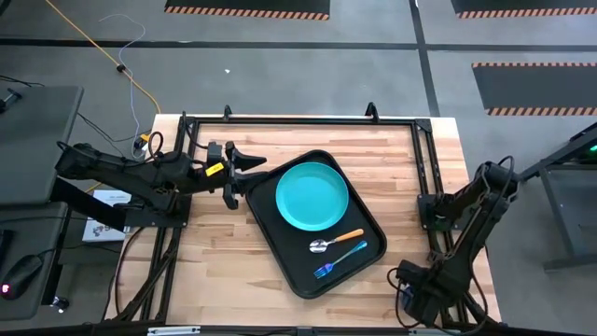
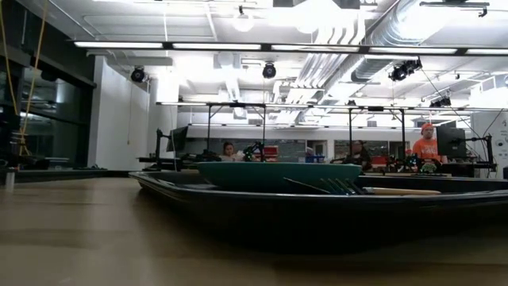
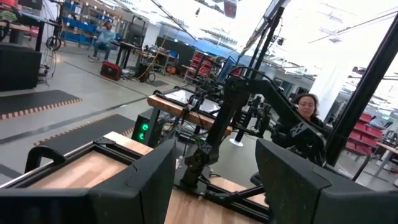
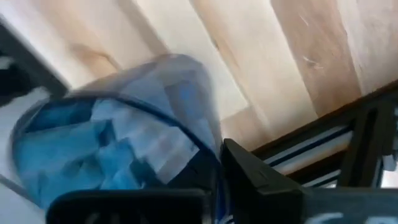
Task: Pick and place plate/cup/fork/spoon on tray
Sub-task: Put the blue glass on the black serving tray to the top of the blue fork
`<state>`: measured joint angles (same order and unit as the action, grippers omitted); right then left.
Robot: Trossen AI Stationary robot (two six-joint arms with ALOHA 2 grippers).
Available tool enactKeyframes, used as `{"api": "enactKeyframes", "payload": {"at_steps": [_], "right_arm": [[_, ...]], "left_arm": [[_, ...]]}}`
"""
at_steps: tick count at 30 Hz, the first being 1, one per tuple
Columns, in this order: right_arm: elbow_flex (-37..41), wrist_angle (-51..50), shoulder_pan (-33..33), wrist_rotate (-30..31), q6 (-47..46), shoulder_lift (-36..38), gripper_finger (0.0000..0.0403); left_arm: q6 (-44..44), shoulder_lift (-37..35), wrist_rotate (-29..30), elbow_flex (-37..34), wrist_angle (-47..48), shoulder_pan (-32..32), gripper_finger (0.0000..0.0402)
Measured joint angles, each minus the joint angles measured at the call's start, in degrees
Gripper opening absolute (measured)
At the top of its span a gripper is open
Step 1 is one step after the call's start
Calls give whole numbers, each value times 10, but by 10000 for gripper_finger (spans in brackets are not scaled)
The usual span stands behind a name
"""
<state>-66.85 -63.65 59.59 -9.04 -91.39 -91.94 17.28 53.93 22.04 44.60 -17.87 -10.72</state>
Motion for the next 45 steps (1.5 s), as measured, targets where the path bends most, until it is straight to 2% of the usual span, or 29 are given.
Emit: {"api": "enactKeyframes", "payload": {"at_steps": [6, 11, 14, 19, 21, 28, 34, 41, 45], "right_arm": [[-78, -31, 0, 86, 36, 34, 5], [-170, -40, -16, 251, 115, 60, 3], [-217, -56, -48, 323, 176, 59, 2], [-239, -48, -123, 391, 297, 58, 2], [-238, -23, -157, 401, 351, 57, 1], [-238, 111, -280, 379, 542, 57, 1], [-239, 146, -364, 363, 599, 38, 0], [-241, 146, -428, 259, 617, -35, 0], [-241, 143, -443, 171, 624, -72, 0]], "left_arm": [[-9, 0, 0, 0, -5, 0, 209], [-59, -3, 0, 16, -16, 0, 209], [-88, -3, 0, 23, -18, 0, 209], [-99, -3, -1, 28, -34, 0, 209], [-99, -3, -7, 28, -30, 0, 209], [-17, -12, -11, 28, -26, 0, 209], [-27, -53, -19, 28, -17, 0, 209], [-39, -81, 22, 28, 34, 0, 209], [-39, -78, 27, 28, 33, 0, 209]]}}
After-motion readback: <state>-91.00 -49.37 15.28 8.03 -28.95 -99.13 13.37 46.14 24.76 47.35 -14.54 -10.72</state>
